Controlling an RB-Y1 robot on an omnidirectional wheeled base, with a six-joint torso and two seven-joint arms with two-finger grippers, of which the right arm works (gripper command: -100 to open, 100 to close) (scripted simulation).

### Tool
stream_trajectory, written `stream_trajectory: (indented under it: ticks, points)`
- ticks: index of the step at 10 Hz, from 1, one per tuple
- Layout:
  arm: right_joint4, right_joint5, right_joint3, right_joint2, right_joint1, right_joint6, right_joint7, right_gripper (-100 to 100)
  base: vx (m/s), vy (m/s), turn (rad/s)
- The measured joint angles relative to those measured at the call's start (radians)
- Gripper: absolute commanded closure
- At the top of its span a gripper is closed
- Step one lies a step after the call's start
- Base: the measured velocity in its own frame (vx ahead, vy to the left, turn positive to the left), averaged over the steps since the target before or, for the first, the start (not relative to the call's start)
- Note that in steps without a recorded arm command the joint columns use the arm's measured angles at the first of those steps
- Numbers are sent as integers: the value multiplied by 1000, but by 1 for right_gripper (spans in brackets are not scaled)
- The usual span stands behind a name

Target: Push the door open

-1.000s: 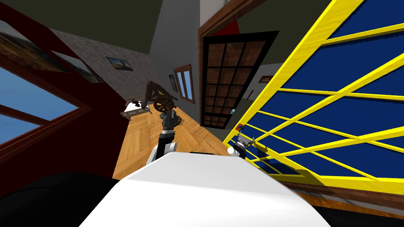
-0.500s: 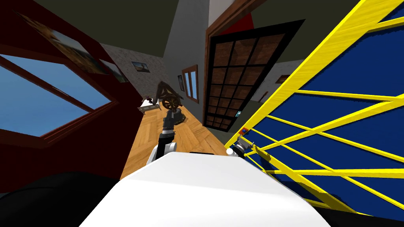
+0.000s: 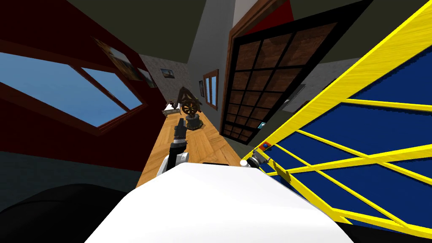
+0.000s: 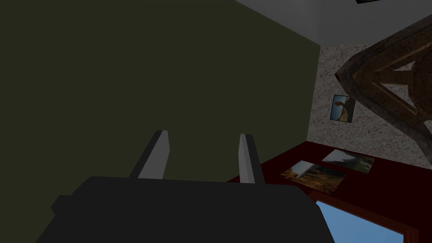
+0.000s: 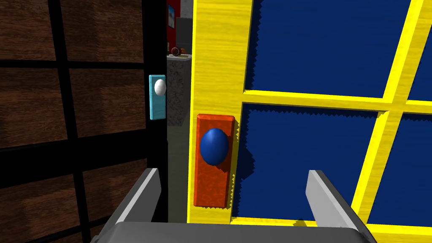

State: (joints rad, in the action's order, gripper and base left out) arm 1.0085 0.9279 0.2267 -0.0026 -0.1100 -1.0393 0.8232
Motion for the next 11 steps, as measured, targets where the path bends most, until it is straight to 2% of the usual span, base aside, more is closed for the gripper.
stream_trajectory:
  ticks: [2,5,6,7,8,10,11]
  points:
    - [-31,25,6,9,10,-14,17,-100,-20,-103,181]
    - [-90,62,12,27,22,-41,54,-100,-29,-98,283]
    - [-107,73,13,39,25,-52,64,-100,-16,-54,60]
    - [-109,75,12,40,26,-54,66,-100,38,-72,-3]
    - [-101,75,12,25,16,-51,68,-100,96,-129,29]
    - [-136,76,14,-12,30,-61,85,-100,98,-172,26]
    - [-127,77,14,-20,21,-60,88,-100,100,-215,15]
